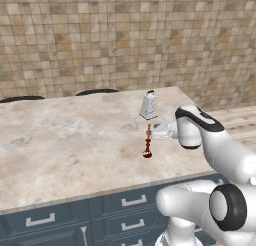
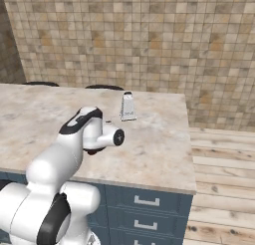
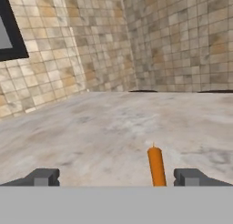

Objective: Pick the candle and candle from the dining table and place them in the open cabinet. Close the cabinet after placing the objects.

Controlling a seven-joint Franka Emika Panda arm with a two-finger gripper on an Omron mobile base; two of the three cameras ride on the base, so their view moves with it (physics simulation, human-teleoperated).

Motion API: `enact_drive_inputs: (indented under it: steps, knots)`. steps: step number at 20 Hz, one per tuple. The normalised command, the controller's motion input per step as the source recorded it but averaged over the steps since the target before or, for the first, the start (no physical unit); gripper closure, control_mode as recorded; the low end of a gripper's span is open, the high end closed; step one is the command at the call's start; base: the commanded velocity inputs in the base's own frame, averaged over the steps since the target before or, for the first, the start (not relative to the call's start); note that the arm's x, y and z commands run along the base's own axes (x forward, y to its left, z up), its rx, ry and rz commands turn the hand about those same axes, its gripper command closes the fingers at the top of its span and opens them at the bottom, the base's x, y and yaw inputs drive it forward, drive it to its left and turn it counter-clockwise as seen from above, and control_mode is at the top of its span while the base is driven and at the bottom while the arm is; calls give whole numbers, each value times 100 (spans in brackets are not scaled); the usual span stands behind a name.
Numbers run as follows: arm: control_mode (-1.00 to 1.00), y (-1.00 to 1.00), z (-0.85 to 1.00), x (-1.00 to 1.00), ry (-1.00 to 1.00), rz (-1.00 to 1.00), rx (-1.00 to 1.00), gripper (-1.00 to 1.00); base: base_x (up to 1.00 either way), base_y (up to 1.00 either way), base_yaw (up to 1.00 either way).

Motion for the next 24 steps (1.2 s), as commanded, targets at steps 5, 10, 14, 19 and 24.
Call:
enact_drive_inputs:
  steps: [5,10,14,19,24]
  knots:
    - [-100,0,-18,13,0,-6,0,-100,0,0,0]
    - [-100,0,-16,13,0,-4,0,-100,0,0,0]
    - [-100,0,-12,24,-1,-4,0,-100,0,0,0]
    - [-100,0,-10,28,-1,-5,0,-100,0,0,0]
    - [-100,0,-16,19,-1,-5,0,-100,0,0,0]
